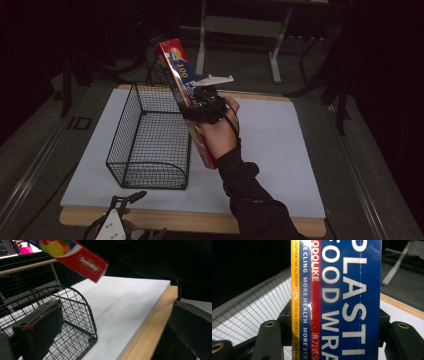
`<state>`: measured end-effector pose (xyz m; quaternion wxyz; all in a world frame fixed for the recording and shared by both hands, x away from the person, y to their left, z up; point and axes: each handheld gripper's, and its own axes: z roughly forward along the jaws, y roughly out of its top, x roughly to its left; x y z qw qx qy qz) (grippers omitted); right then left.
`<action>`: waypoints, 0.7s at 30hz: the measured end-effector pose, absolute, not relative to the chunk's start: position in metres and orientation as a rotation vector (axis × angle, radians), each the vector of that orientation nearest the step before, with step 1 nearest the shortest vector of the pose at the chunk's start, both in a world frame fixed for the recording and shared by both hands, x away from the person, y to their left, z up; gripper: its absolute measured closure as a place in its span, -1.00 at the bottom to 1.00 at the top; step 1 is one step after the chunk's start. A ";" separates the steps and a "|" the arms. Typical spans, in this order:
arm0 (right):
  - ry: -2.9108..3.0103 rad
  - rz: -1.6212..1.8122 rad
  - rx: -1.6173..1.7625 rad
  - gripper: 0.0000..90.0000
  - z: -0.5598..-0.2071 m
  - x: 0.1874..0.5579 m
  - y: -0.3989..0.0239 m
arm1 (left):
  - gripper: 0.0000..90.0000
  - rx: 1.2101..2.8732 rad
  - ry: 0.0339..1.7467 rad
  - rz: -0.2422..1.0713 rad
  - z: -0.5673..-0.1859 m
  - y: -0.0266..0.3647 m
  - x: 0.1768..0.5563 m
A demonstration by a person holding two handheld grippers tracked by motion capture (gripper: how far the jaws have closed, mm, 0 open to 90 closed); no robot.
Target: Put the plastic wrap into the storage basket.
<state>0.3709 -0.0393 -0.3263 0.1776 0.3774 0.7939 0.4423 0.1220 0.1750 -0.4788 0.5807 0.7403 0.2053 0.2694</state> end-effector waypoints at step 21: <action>2.278 1.333 1.037 -0.11 -0.351 0.386 0.060 | -1.00 1.716 0.470 0.613 -0.478 0.179 0.121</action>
